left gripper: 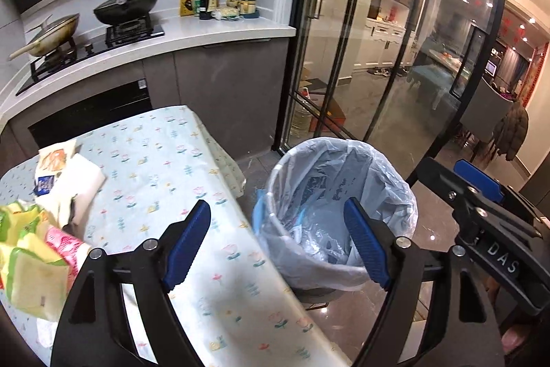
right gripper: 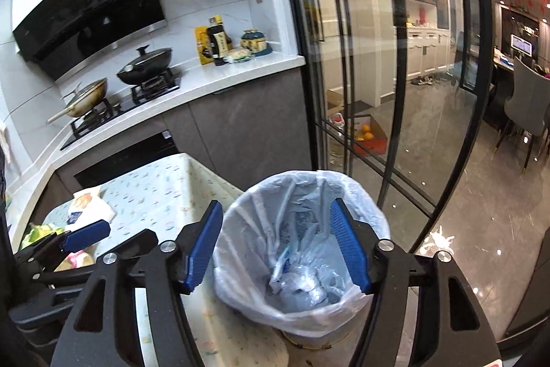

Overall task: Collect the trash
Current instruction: 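Open both tools over the bin, dropping the clear bag and wipes pack, then grasp the yellow-green bag with the right tool while the left tool grasps the red bag, then carry both bags to the bin and open the left tool to drop the red bag, then lower the yellow-green bag into the bin and open the right tool, then move both tools back over the table toward the pink paper cup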

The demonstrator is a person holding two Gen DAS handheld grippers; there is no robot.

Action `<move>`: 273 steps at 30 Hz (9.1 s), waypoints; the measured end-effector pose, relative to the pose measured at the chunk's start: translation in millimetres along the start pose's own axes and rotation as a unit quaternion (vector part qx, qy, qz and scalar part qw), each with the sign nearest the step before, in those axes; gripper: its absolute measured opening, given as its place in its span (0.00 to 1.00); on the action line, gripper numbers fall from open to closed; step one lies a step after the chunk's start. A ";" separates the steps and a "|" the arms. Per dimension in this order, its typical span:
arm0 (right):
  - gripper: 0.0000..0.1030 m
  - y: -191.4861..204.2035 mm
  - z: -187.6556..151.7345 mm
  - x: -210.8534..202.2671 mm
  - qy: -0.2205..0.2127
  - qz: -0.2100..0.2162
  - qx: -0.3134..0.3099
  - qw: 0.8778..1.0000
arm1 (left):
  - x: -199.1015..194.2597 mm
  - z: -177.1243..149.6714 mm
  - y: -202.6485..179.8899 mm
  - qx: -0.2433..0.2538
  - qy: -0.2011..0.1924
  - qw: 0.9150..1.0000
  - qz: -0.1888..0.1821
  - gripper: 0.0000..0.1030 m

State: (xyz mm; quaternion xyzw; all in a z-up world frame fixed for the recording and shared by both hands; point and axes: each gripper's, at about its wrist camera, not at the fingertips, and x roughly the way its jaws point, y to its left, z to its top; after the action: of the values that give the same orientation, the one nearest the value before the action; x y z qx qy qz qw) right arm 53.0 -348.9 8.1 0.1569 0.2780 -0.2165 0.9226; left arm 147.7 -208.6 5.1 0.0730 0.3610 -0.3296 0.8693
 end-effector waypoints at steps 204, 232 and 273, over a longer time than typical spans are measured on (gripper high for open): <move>0.74 -68.6 -35.4 77.7 0.081 -0.053 0.104 0.990 | -3.3 -15.3 32.7 -0.046 0.020 0.999 0.005 0.73; 0.80 -1.9 -15.0 18.2 0.037 0.011 0.064 0.997 | -30.0 -40.8 88.1 -0.079 0.022 0.996 0.039 0.80; 0.56 159.0 -112.2 38.9 0.159 0.113 -0.037 0.980 | -50.6 -147.3 204.1 -0.130 0.090 0.983 0.096 0.90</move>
State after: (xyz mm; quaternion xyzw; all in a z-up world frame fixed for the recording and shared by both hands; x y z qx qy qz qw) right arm 109.6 -178.8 -77.0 0.1855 0.4093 -0.0723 0.8904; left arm 163.6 29.0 -90.6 0.0232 0.4687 -0.1874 0.8629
